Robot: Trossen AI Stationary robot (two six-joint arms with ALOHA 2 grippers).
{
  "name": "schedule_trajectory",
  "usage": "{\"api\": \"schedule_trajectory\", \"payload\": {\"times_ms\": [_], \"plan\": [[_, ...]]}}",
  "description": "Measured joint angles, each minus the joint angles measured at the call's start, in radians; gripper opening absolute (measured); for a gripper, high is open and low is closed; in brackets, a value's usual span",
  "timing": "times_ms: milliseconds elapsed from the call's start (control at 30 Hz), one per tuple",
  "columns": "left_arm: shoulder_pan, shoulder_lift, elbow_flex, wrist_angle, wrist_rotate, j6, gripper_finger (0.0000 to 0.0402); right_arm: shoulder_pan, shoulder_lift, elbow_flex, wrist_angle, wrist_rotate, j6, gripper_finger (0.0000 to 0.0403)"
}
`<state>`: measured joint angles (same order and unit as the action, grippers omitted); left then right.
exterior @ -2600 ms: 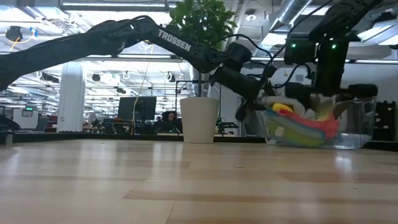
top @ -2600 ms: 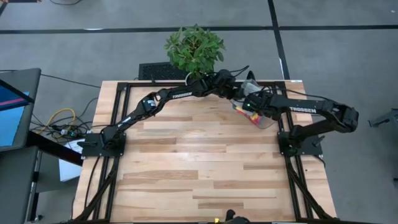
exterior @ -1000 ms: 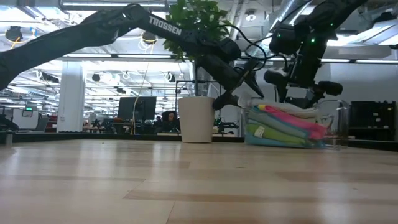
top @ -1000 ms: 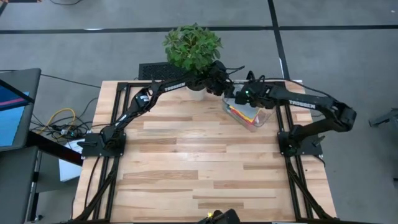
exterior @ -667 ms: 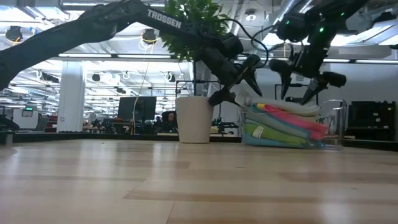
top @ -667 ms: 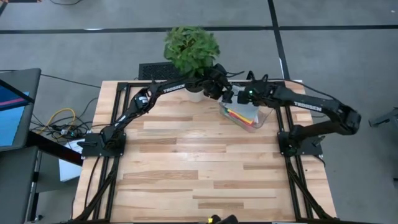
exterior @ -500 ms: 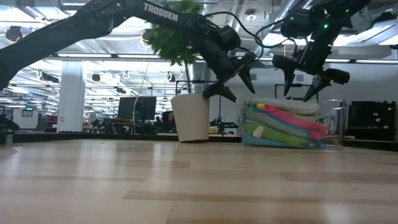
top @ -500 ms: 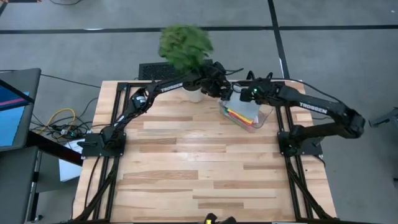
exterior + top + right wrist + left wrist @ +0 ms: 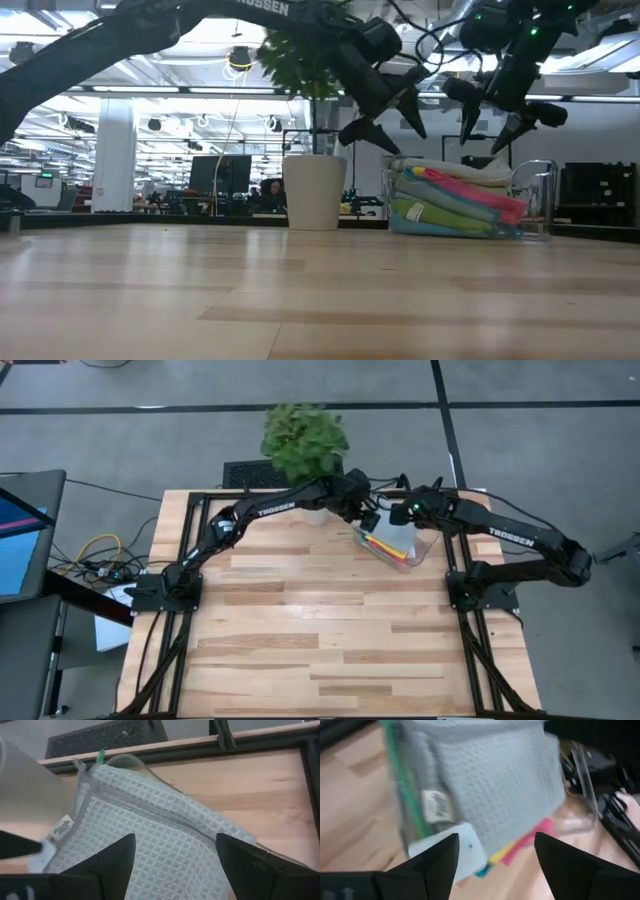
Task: Fold microfiber towels
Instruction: Put the stacked microfiber towels into the transparent bin, then return to Home Position
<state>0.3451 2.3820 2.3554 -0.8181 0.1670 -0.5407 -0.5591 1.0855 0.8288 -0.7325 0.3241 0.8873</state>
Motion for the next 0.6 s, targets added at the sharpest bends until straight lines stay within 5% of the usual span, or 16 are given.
{"api": "schedule_trajectory", "payload": {"times_ms": [300,433,600], "plan": [[-0.055,-0.13,0.001,-0.089,0.035,0.067,0.0252,0.003,-0.19,0.091,-0.041,0.013,-0.114,0.0301],[-0.089,-0.231,0.0,-0.242,0.038,0.163,0.0252,0.044,-0.323,0.123,-0.038,-0.071,-0.263,0.0301],[-0.214,-0.431,-0.018,-0.319,-0.06,0.357,0.0251,0.163,-0.491,0.136,0.022,-0.116,-0.35,0.0301]]}}
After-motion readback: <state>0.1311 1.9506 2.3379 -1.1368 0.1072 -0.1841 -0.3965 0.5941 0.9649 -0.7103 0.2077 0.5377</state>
